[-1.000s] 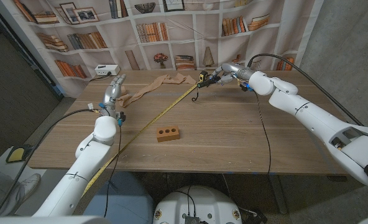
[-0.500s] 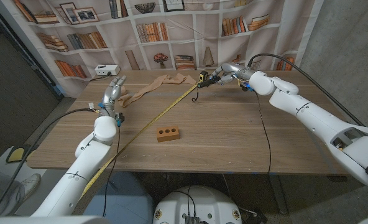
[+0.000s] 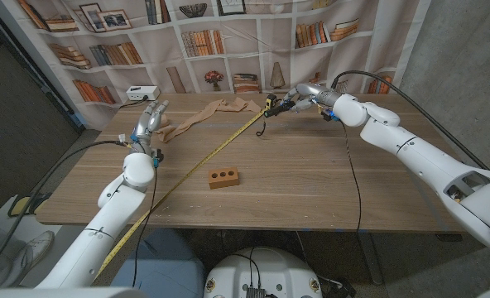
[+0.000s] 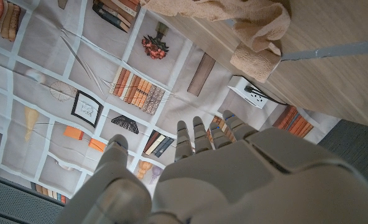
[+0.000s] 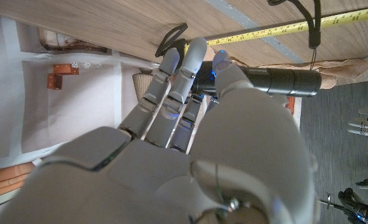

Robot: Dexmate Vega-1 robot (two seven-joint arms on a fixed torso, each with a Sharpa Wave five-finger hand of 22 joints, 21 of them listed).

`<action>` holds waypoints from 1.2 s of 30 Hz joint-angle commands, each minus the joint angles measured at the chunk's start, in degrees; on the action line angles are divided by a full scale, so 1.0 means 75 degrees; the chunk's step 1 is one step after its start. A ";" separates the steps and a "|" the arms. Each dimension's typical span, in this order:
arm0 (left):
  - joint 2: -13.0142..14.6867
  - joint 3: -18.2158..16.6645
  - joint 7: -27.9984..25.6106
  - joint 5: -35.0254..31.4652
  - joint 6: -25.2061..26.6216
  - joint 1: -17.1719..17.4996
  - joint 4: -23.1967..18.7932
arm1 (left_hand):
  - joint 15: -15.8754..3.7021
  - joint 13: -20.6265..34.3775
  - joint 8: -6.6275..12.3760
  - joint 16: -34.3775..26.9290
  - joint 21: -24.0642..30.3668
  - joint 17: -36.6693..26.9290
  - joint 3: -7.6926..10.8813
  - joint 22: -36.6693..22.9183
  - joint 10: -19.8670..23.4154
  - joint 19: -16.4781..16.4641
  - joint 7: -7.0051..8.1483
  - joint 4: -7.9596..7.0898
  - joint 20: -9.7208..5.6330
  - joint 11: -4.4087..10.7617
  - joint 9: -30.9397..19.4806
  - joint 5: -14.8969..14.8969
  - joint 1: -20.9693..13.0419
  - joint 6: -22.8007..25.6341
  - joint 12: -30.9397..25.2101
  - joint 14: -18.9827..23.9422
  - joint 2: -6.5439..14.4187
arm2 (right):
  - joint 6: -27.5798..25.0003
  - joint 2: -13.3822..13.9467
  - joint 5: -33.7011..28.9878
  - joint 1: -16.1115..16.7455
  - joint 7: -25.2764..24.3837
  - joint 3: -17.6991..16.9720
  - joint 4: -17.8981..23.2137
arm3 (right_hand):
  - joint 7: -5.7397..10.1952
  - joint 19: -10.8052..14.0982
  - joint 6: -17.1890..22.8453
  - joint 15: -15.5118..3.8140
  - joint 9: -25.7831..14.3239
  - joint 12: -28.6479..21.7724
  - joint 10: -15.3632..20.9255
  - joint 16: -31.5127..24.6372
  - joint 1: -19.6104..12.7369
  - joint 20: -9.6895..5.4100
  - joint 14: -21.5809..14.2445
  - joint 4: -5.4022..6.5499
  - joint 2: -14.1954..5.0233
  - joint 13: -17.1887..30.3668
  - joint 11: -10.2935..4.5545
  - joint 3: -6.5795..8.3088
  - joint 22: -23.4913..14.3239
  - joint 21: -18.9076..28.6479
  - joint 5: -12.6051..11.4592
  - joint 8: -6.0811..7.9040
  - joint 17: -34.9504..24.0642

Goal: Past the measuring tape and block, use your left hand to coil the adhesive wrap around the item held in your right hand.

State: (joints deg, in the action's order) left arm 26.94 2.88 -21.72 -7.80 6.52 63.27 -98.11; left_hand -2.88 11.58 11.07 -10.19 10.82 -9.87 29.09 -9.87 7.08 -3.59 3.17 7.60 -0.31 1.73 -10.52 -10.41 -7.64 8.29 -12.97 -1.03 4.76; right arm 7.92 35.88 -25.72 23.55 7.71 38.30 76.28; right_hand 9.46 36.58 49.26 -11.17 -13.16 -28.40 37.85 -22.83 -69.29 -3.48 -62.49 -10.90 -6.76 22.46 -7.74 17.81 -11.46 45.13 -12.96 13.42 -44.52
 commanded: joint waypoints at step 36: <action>0.0251 -0.0029 0.0376 -0.1452 0.1210 -0.0218 -0.0162 | 0.0018 0.0056 -0.0021 -0.0050 0.0080 -0.0016 0.0178 -0.0014 0.0152 -0.0302 -0.0046 0.0138 0.0154 0.0021 -0.0027 0.0048 -0.0384 0.0108 -0.0030 0.0412 0.0081 | -0.0283 0.0316 0.0072 0.0333 0.0033 -0.0139 0.0637 | -0.0543 -0.0133 0.0621 -0.0305 -0.0054 -0.0605 0.2258 0.0145 0.0046 -0.0398 -0.0059 0.0239 -0.0100 0.0682 -0.0177 0.0288 0.0033 0.0234 -0.0035 0.0032 -0.0150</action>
State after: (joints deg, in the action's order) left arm 28.01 2.47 -21.59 -16.06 12.75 62.45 -99.49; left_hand -2.86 11.87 11.22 -10.68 11.05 -9.86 30.21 -9.88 8.96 -5.64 3.00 8.22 0.31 1.83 -10.52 -10.14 -9.76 9.84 -13.51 2.22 5.48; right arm 5.88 37.88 -25.52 25.63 7.63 37.40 80.66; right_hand 9.39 35.87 49.36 -10.96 -13.46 -28.40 37.85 -21.94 -69.27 -3.37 -62.69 -10.90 -6.74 22.46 -7.74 17.81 -11.18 46.41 -12.79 13.61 -45.53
